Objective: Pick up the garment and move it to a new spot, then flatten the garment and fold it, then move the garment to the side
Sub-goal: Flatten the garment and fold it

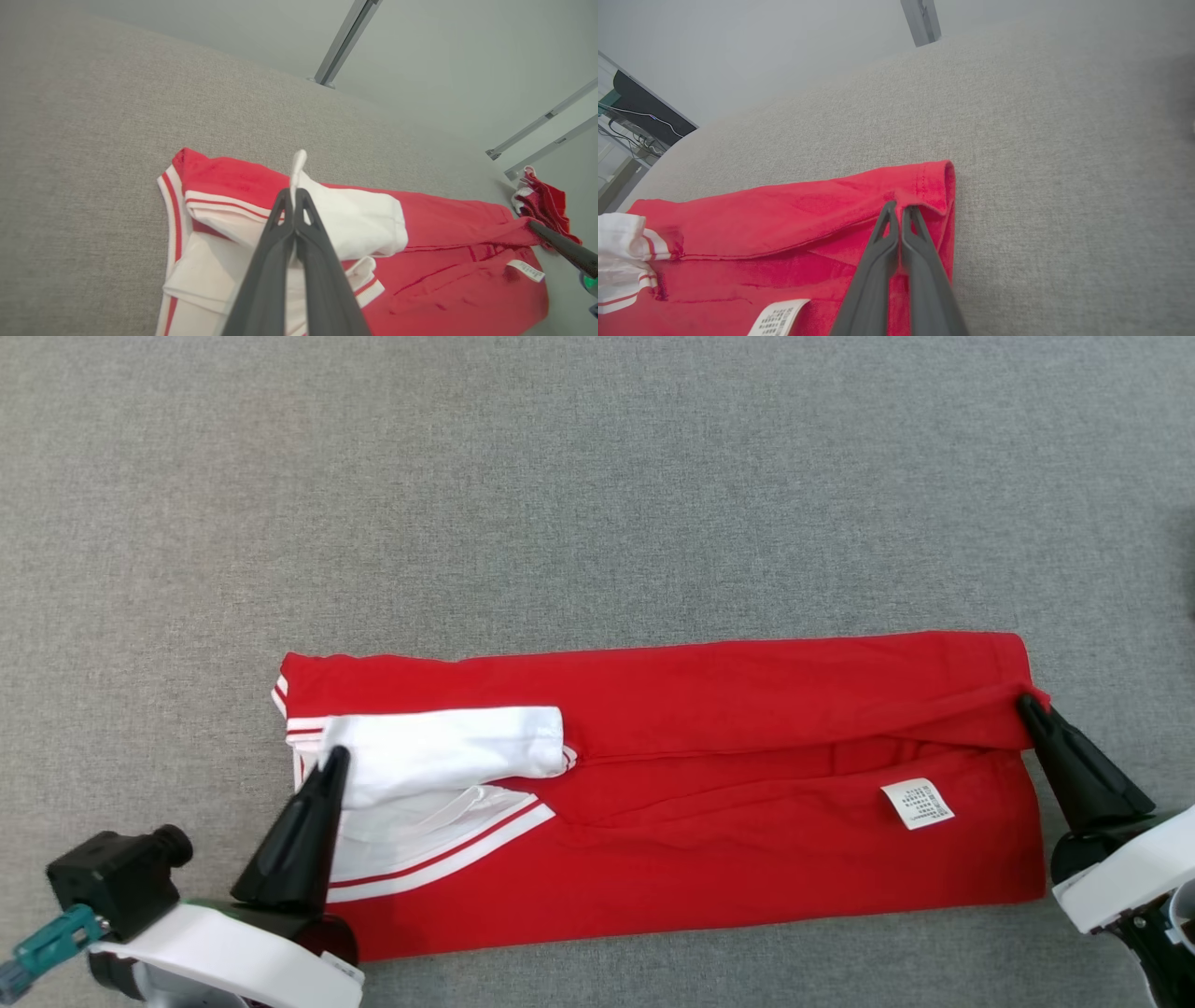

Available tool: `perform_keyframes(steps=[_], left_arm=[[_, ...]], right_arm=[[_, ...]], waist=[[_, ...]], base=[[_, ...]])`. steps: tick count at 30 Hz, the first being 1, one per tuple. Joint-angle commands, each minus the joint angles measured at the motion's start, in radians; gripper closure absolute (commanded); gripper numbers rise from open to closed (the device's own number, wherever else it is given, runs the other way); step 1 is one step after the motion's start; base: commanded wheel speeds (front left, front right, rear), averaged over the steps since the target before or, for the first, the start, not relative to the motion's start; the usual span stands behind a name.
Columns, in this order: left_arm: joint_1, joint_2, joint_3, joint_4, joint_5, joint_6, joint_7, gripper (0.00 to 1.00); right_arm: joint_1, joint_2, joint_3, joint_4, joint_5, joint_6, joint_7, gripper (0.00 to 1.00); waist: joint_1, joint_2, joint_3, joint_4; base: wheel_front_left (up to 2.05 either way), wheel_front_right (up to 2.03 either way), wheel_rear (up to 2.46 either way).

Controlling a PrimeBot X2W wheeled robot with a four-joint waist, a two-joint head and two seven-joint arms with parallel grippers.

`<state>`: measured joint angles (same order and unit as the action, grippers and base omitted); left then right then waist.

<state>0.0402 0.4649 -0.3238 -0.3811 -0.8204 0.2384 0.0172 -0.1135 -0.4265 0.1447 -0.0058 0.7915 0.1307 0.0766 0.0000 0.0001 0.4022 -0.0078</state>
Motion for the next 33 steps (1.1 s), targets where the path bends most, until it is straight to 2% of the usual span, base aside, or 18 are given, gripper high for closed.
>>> perform_keyframes(steps=[1, 2, 3, 4, 10, 20, 27, 33], left_arm=[[0.011, -0.01, -0.003, 0.028, -0.021, -0.011, -0.007, 1.0], [0.012, -0.017, -0.003, 0.045, -0.026, -0.011, -0.009, 0.98], [0.011, -0.022, -0.004, 0.066, -0.028, -0.009, -0.008, 0.58], [0.008, -0.025, -0.008, 0.084, -0.031, -0.012, -0.008, 0.0], [-0.01, -0.054, 0.016, 0.156, -0.013, -0.012, -0.082, 0.0], [-0.072, -0.088, 0.045, 0.197, 0.126, 0.045, -0.246, 0.0], [-0.128, -0.104, 0.08, 0.184, 0.226, 0.037, -0.279, 0.0], [-0.119, -0.101, 0.11, 0.215, 0.298, 0.027, -0.283, 0.0]], right_arm=[[0.012, 0.007, 0.003, 0.013, -0.005, 0.0, -0.016, 0.91], [0.017, 0.012, 0.006, 0.017, -0.007, 0.0, -0.021, 0.6], [0.02, 0.02, 0.008, 0.023, -0.006, 0.0, -0.025, 0.44], [0.024, 0.026, 0.01, 0.026, -0.007, 0.0, -0.031, 0.0], [0.058, 0.043, 0.001, 0.014, -0.036, 0.0, -0.08, 0.0], [0.072, 0.095, -0.091, -0.071, -0.243, 0.0, -0.215, 0.0], [0.041, 0.151, -0.181, -0.086, -0.351, 0.0, -0.256, 0.0], [0.044, 0.181, -0.196, -0.066, -0.403, 0.0, -0.244, 0.0]], waist=[[0.0, -0.0001, -0.001, 0.002], [0.0, -0.0001, -0.002, 0.003], [0.0, -0.0001, -0.004, 0.004], [0.0, -0.0001, -0.007, 0.005], [0.0, -0.0001, -0.025, 0.004], [0.0, -0.0001, -0.069, -0.008], [0.0, -0.0001, -0.094, 0.001], [0.0, -0.0001, -0.109, 0.005]], base=[[0.0, 0.0, 0.0], [0.0, 0.0, 0.0], [0.0, 0.0, 0.0], [0.0, 0.0, 0.0], [0.0, 0.0, 0.0], [0.0, 0.0, 0.0], [0.0, 0.0, 0.0], [0.0, 0.0, 0.0]])
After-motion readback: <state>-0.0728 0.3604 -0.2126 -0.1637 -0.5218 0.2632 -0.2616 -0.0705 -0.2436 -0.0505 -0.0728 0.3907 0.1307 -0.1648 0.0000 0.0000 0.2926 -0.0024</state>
